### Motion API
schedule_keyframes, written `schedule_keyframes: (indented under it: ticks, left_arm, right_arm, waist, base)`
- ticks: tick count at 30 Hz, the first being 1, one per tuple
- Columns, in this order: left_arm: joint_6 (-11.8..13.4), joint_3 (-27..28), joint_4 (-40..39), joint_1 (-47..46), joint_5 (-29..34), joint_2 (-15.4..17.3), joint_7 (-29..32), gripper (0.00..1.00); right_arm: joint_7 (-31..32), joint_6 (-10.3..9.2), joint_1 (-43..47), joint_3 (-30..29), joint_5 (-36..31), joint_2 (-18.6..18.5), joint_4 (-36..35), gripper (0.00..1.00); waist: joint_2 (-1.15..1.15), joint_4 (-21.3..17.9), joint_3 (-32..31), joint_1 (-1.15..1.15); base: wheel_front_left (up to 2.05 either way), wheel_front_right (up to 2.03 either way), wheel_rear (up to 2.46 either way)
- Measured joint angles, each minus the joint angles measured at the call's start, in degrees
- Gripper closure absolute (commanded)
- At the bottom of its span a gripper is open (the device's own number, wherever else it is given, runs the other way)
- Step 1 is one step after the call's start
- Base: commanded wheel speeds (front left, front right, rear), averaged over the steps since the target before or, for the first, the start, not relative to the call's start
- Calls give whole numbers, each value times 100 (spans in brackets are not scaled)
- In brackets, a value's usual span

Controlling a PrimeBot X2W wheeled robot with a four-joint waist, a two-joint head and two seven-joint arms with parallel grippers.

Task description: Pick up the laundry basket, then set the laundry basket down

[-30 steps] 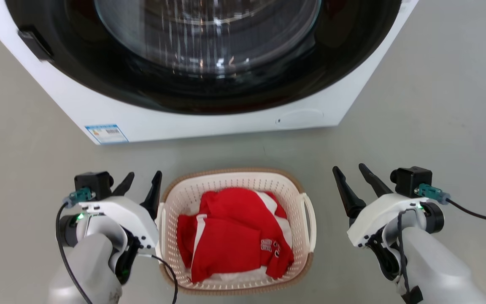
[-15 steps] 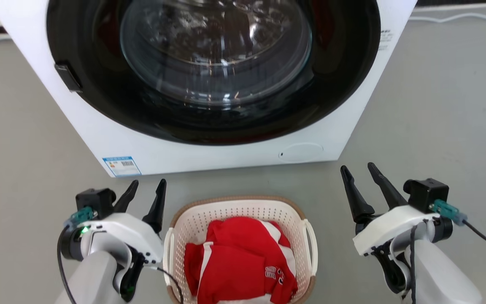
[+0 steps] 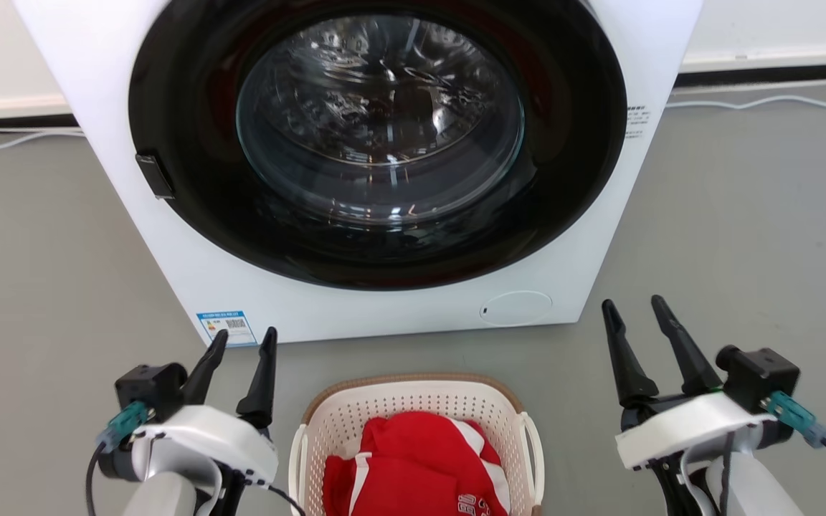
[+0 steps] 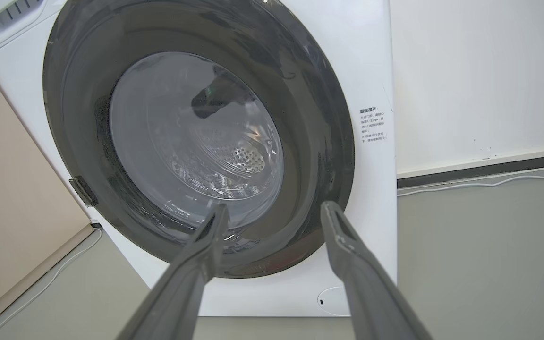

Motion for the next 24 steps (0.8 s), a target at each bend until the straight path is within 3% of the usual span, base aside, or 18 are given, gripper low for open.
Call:
schedule_keyframes:
  ticks: [8,24]
  left_arm:
    - [0,318,-686,501,167,-166,0,0]
    - [0,609,-915,698,360,-339,0,0]
  right_arm:
    - [0,0,358,-227,-214,20,-615,0]
    - [0,0,455,-430,-249,67,-686,0]
  waist:
    - [0,3,-185,0]
    - [0,82,-160,0]
  base:
    - [0,0,0]
    - [0,0,0]
